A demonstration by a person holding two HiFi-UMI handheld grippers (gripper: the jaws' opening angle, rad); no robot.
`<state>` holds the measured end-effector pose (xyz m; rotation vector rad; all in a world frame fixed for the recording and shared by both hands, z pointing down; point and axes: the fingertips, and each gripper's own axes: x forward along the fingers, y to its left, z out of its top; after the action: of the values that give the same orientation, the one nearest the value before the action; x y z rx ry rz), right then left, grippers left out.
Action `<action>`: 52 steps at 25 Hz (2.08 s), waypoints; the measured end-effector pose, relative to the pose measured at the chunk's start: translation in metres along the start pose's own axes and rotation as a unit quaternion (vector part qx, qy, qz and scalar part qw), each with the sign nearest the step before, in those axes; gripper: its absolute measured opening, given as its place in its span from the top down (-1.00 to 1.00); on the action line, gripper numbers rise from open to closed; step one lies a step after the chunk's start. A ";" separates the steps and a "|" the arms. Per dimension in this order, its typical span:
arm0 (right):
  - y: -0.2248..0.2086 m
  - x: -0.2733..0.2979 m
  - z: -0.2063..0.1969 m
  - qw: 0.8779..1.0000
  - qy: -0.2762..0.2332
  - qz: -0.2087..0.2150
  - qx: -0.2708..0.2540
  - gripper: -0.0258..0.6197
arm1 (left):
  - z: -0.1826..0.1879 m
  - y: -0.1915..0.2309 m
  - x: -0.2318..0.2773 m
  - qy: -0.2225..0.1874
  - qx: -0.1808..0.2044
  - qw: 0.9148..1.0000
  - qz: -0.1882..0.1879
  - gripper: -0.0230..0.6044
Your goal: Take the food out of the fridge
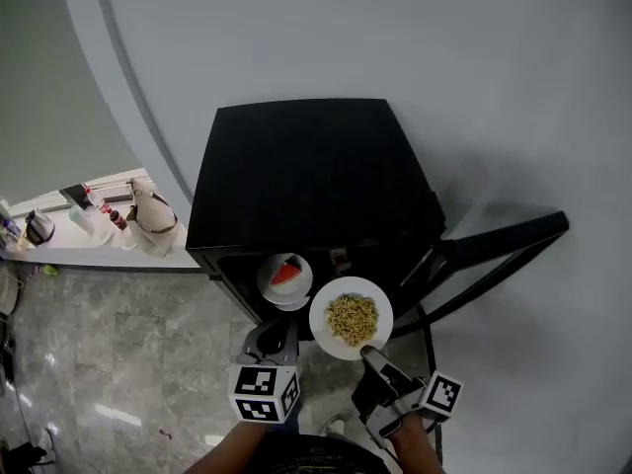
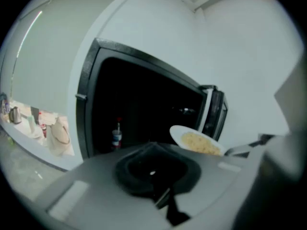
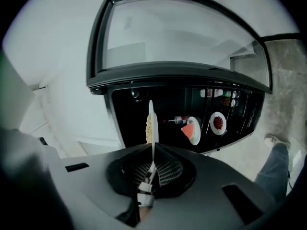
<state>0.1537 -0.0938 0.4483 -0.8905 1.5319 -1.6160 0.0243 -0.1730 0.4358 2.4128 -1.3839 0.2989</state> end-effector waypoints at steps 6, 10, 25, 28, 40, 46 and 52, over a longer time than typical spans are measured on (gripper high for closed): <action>0.075 -0.022 -0.009 0.999 0.034 0.025 0.005 0.89 | 0.016 -0.015 -0.013 -0.027 -0.017 0.999 -0.001 0.98; 0.136 -0.014 -0.011 0.996 0.053 0.062 -0.022 0.88 | 0.028 -0.030 -0.018 -0.042 -0.024 0.999 -0.018 0.98; 0.187 0.082 0.057 0.995 -0.083 0.025 -0.045 0.88 | 0.063 -0.022 -0.030 -0.077 -0.024 0.997 -0.019 0.98; 0.189 0.092 0.066 0.994 -0.097 0.024 -0.045 0.88 | 0.062 -0.019 -0.032 -0.076 -0.025 0.997 -0.019 0.98; 0.184 0.106 0.074 0.993 -0.099 0.058 -0.039 0.80 | 0.053 -0.022 -0.029 -0.068 -0.029 0.997 -0.024 0.98; 0.180 0.084 0.064 0.989 -0.090 0.078 -0.087 0.64 | 0.054 -0.029 -0.033 -0.068 -0.023 0.997 -0.026 0.98; 0.144 0.052 0.031 0.963 -0.059 0.026 -0.262 0.87 | 0.052 -0.039 -0.041 -0.057 -0.011 0.998 -0.019 0.98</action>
<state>0.1608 -0.1585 0.3060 -1.1887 1.9151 -1.1049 0.0381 -0.1426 0.3668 2.4688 -1.3793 0.1389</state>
